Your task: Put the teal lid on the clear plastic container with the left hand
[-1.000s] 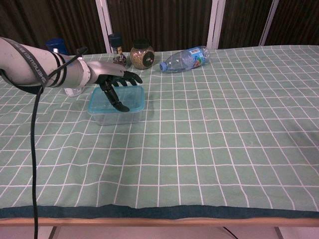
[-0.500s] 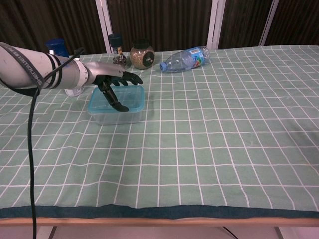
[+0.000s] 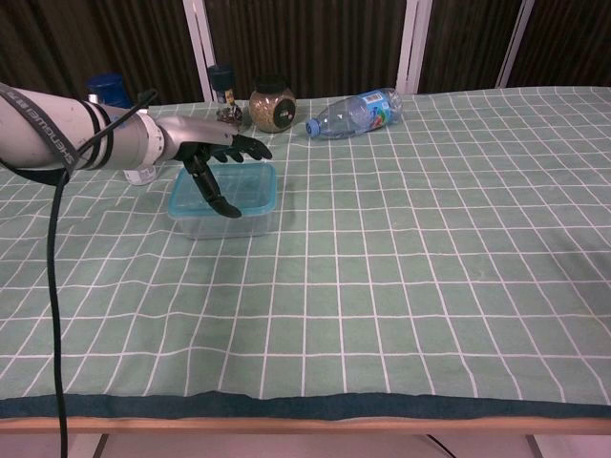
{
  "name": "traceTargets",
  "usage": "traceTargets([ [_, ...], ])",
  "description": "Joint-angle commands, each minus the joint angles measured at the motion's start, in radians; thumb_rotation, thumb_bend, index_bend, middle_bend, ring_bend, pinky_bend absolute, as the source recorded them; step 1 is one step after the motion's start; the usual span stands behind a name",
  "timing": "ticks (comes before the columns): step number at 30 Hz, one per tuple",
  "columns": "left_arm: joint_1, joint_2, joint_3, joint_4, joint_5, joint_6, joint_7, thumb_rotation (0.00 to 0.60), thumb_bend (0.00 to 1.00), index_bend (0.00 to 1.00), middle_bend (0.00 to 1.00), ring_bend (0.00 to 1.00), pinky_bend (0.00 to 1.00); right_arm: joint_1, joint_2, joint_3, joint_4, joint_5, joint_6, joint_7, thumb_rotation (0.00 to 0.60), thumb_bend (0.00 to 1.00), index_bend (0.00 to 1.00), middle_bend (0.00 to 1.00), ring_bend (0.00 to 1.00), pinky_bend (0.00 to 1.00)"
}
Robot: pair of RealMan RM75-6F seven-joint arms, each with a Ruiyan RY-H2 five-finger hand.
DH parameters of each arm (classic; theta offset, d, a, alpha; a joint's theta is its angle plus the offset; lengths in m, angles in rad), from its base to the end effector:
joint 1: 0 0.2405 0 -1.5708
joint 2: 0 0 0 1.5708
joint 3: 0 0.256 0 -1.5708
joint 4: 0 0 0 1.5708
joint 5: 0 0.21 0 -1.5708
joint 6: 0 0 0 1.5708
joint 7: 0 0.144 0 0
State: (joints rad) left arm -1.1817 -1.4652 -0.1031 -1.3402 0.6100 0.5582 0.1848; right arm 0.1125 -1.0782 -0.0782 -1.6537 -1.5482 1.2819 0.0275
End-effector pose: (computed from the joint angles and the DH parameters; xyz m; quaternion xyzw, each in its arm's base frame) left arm -0.0906 0.4195 -0.0193 -0.7585 -0.4858 -0.2740 0.3371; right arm -0.3178 -0.1547 0.1237 0.6633 -0.4679 0.3044 0.4984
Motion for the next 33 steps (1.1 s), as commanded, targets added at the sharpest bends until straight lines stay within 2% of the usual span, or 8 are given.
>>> traceTargets([
  [1,0.004,0.005,-0.005,-0.012,0.017,0.016,-0.001,0.600,0.21,0.00,0.00,0.00,0.00,0.000,0.000,0.000,0.000,0.000,-0.001,-0.001,0.600,0.29,0.00,0.00,0.00,0.00],
  [8,0.073,0.128,0.018,-0.221,0.236,0.201,0.068,0.600,0.24,0.00,0.00,0.00,0.04,-0.003,0.003,-0.001,0.003,-0.005,0.007,0.007,0.600,0.29,0.00,0.00,0.00,0.00],
  [10,0.106,0.158,0.044,-0.287,0.287,0.290,0.123,0.600,0.30,0.02,0.05,0.03,0.18,-0.002,0.002,-0.003,0.003,-0.007,0.004,0.004,0.600,0.29,0.00,0.00,0.00,0.00],
  [13,0.175,0.158,0.079,-0.359,0.358,0.457,0.208,0.600,0.42,0.11,0.22,0.20,0.43,0.000,-0.002,-0.006,0.001,-0.012,0.000,-0.004,0.600,0.29,0.00,0.00,0.00,0.00],
  [16,0.234,0.125,0.107,-0.374,0.401,0.555,0.256,0.600,0.50,0.19,0.35,0.33,0.52,0.002,-0.007,-0.009,-0.002,-0.018,-0.003,-0.014,0.600,0.29,0.00,0.00,0.00,0.00],
  [21,0.296,0.070,0.130,-0.337,0.398,0.588,0.293,0.600,0.55,0.24,0.43,0.40,0.54,0.007,-0.012,-0.010,-0.005,-0.019,-0.013,-0.022,0.600,0.29,0.00,0.00,0.00,0.00],
  [28,0.322,0.040,0.100,-0.291,0.388,0.544,0.257,0.600,0.56,0.17,0.29,0.24,0.36,0.010,-0.014,-0.008,-0.002,-0.006,-0.022,-0.025,0.600,0.29,0.00,0.00,0.00,0.00],
  [33,0.323,0.019,0.065,-0.262,0.401,0.531,0.254,0.600,0.57,0.16,0.21,0.17,0.33,0.008,-0.013,-0.009,-0.004,-0.006,-0.019,-0.025,0.600,0.29,0.00,0.00,0.00,0.00],
])
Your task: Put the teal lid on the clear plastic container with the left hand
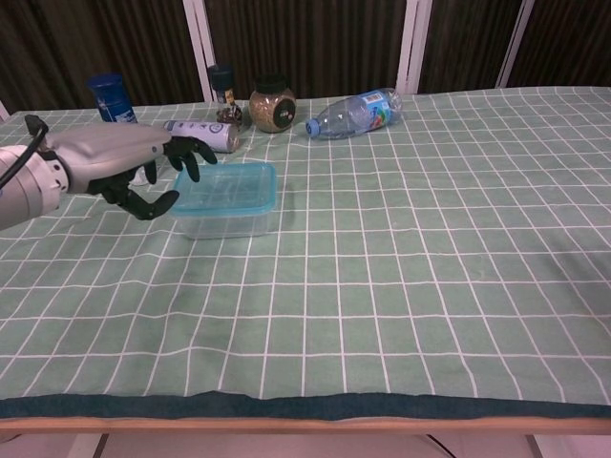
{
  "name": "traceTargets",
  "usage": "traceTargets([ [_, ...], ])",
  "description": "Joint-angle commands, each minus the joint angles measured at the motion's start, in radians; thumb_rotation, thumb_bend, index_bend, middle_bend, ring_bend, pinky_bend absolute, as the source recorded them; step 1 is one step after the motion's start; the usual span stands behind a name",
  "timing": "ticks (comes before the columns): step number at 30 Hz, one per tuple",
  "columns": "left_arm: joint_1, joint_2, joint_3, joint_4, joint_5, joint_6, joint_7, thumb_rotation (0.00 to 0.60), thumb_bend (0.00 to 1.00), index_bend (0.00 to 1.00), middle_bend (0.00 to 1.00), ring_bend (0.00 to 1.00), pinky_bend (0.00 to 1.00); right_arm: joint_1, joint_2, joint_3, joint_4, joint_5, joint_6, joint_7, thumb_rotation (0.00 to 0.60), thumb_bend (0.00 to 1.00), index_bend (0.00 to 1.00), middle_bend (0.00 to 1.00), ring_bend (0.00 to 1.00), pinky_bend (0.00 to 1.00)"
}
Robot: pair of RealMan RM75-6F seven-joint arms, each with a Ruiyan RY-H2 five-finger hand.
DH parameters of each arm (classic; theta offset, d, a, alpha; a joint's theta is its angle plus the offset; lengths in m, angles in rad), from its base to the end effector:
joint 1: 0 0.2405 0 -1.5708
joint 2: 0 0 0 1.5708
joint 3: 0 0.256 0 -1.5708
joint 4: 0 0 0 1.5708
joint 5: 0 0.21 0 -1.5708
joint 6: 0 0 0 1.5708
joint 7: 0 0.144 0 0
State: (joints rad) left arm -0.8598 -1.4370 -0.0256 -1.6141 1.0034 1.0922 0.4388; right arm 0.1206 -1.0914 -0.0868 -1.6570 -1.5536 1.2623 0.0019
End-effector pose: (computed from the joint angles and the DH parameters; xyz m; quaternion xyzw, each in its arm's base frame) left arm -0.1392 0.3377 0.0085 -0.7699 -0.3248 -0.3388 0.4324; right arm -0.3154 -0.1538 0.1154 0.6747 -0.4669 0.2962 0.4889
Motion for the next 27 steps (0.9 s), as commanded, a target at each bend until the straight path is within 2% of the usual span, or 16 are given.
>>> traceTargets([
  [1,0.002,-0.011,-0.017,0.015,0.007,-0.006,0.003,0.600,0.57,0.16,0.21,0.16,0.33,-0.001,0.001,0.000,-0.001,-0.001,0.002,0.001,0.600,0.29,0.00,0.00,0.00,0.00],
  [13,0.000,-0.043,-0.047,0.061,-0.028,-0.049,0.076,0.600,0.58,0.14,0.23,0.18,0.33,0.000,0.002,0.000,-0.001,-0.002,0.003,0.005,0.600,0.29,0.00,0.00,0.00,0.00],
  [22,-0.028,-0.094,-0.098,0.108,-0.052,-0.078,0.104,0.600,0.58,0.13,0.23,0.18,0.32,0.005,-0.002,0.000,-0.002,0.003,-0.008,-0.005,0.600,0.29,0.00,0.00,0.00,0.00],
  [27,-0.043,-0.119,-0.102,0.139,-0.094,-0.106,0.145,0.600,0.58,0.12,0.23,0.19,0.32,0.003,0.003,0.001,-0.001,0.004,-0.003,0.004,0.600,0.29,0.00,0.00,0.00,0.00],
])
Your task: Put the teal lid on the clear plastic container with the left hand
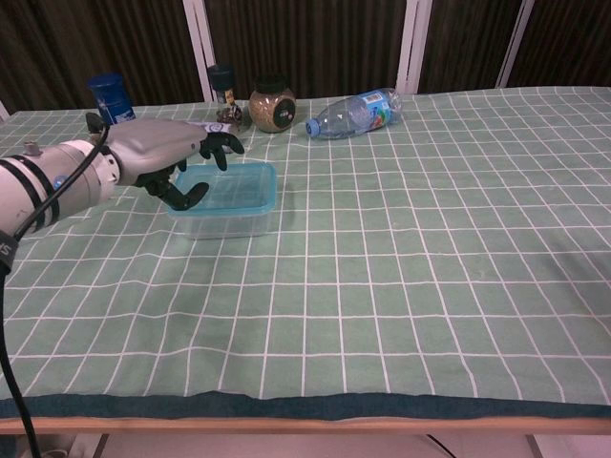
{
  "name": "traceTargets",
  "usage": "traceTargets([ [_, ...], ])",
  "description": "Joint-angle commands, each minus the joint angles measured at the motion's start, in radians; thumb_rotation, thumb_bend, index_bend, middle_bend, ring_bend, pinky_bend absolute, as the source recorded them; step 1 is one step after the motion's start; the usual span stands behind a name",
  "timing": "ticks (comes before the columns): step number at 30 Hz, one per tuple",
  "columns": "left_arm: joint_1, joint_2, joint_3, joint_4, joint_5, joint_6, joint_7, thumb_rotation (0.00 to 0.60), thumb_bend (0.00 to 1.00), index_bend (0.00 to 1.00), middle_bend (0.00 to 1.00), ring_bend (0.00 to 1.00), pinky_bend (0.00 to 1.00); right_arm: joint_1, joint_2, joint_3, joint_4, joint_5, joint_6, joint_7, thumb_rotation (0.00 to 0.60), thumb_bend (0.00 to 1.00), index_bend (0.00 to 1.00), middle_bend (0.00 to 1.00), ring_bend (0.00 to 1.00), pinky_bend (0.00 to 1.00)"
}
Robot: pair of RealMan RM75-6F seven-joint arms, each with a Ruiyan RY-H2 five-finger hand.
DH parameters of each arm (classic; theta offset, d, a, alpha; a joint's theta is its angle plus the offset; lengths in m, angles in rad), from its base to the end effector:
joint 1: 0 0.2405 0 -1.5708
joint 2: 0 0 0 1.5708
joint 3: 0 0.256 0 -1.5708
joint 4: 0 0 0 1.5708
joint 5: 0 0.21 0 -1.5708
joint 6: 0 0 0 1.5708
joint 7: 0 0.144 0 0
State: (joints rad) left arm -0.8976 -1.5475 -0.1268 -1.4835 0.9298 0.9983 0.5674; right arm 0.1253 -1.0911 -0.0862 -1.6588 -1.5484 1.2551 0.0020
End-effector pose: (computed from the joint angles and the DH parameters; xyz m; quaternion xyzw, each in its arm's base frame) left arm -0.1211 0.3631 -0.0173 -0.7777 -0.3034 -0.3190 0.4487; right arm -0.3153 -0.1551 0.1148 0.6749 -0.4687 0.2949 0.4877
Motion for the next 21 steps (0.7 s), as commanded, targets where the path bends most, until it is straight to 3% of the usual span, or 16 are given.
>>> traceTargets([
  [1,-0.005,-0.009,0.001,0.010,-0.028,-0.015,0.024,0.600,0.58,0.12,0.23,0.19,0.32,-0.002,0.004,0.001,0.001,-0.001,0.007,0.008,0.600,0.29,0.00,0.00,0.00,0.00],
  [21,-0.005,-0.014,0.014,0.031,-0.082,-0.043,0.079,0.600,0.58,0.10,0.25,0.21,0.32,-0.002,0.004,0.001,0.001,-0.001,0.008,0.009,0.600,0.29,0.00,0.00,0.00,0.00],
])
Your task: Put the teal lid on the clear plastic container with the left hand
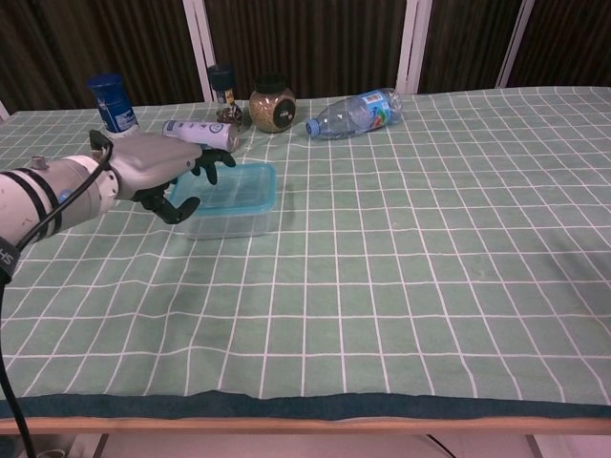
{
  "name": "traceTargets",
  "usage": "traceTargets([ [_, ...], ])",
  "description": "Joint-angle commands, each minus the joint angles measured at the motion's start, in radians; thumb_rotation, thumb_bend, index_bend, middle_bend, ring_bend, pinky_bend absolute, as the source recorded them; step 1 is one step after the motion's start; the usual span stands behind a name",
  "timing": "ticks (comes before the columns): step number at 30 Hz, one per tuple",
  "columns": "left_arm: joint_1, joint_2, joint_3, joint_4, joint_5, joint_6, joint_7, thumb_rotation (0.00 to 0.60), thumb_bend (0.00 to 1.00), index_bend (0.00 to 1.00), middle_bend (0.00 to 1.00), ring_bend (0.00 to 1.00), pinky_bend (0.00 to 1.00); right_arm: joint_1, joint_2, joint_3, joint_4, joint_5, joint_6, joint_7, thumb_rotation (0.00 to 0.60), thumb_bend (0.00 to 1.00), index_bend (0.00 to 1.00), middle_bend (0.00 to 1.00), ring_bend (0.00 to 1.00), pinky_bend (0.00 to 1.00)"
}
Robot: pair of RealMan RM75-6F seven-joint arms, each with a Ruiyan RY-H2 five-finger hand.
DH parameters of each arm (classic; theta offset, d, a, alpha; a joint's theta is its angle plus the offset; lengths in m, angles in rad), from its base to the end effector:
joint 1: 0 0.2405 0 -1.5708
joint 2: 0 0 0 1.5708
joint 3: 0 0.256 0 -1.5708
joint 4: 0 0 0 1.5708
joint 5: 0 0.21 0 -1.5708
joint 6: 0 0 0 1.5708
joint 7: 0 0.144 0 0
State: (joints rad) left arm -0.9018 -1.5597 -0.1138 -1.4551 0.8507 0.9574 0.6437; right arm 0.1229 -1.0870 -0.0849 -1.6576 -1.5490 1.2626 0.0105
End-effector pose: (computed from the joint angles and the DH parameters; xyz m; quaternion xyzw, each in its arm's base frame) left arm -0.1353 0.3646 -0.0255 -0.7882 -0.3060 -0.2723 0.4593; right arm -0.3158 -0.1551 0.1173 0.6720 -0.4686 0.2979 0.4901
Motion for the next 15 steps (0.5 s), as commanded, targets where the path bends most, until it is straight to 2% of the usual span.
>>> traceTargets([
  [1,-0.001,-0.003,0.002,0.004,-0.004,-0.003,0.005,0.600,0.58,0.10,0.25,0.21,0.32,0.000,0.000,0.000,0.000,0.000,0.000,0.000,0.600,0.29,0.00,0.00,0.00,0.00],
  [15,-0.006,-0.010,0.016,0.008,-0.014,-0.009,0.035,0.600,0.58,0.09,0.27,0.23,0.33,-0.002,0.002,0.000,0.000,0.000,0.003,0.002,0.600,0.29,0.00,0.00,0.00,0.00],
])
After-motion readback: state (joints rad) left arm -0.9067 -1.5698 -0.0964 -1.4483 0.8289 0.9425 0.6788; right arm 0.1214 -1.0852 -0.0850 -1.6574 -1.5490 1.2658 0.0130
